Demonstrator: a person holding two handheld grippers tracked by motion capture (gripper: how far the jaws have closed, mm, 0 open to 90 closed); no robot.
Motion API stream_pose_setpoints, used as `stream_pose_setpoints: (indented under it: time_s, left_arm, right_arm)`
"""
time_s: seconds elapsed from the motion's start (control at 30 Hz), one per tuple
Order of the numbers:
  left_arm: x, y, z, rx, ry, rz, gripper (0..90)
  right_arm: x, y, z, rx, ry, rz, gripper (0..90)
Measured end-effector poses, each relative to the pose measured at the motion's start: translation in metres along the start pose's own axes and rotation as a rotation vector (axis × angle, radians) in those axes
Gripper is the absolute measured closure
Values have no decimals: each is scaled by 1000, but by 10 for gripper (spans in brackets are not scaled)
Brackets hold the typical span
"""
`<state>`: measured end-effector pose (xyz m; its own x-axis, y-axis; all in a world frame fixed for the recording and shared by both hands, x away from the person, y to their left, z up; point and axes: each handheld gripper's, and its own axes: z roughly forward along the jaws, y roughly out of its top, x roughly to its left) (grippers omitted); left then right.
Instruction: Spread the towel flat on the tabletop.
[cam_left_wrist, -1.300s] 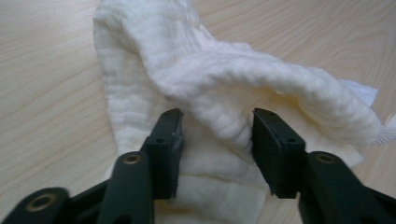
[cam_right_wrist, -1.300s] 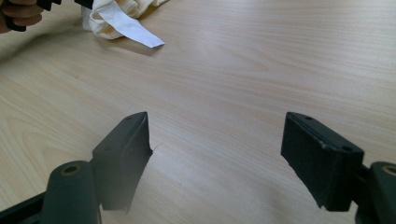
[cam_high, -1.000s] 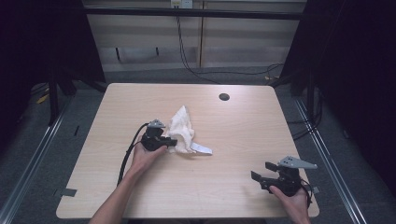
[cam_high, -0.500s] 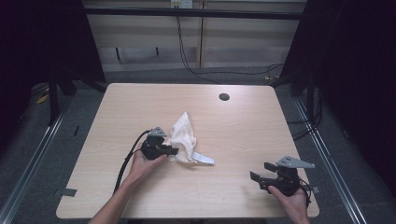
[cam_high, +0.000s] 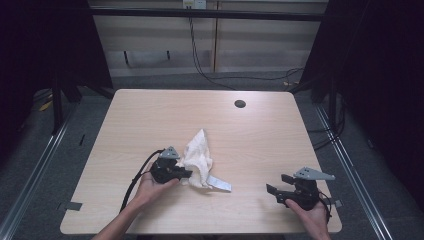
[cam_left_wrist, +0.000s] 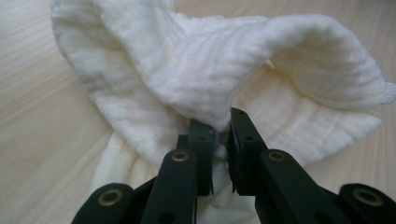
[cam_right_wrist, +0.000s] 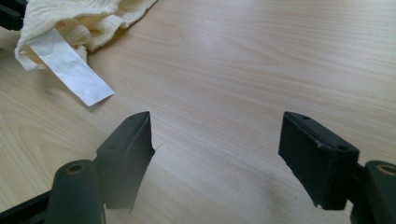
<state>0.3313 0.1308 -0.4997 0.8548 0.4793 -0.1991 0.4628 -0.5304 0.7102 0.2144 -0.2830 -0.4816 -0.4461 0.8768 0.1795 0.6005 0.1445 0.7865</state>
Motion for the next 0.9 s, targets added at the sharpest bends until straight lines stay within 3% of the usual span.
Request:
stream_pose_setpoints:
  time_s: [0.1,0.23,0.4,0.53,0.63,0.73,0.83,0.9]
  left_arm:
    - [-5,-2,-2,17,-11,20,814]
    - [-11,-5,-2,8,-25,9,814]
    - [-23,-4,1,20,-44,48,815]
    - [-27,-1,2,23,-49,64,804]
    - [-25,0,-3,2,-52,40,694]
    - [-25,4,-16,-27,-27,35,559]
    - [-25,7,-35,-82,-12,29,499]
    - [-28,11,-47,-118,25,44,487]
  right_arm:
    - [1,0,1,8,2,-6,258]
    - [2,1,2,9,2,-9,258]
    - [3,1,3,11,3,-15,264]
    - [5,2,4,12,17,-21,317]
    - [8,2,4,10,32,-31,359]
    - [11,4,3,5,44,-39,366]
    - [14,9,3,-2,74,-58,397]
    - [18,13,4,-1,95,-75,420]
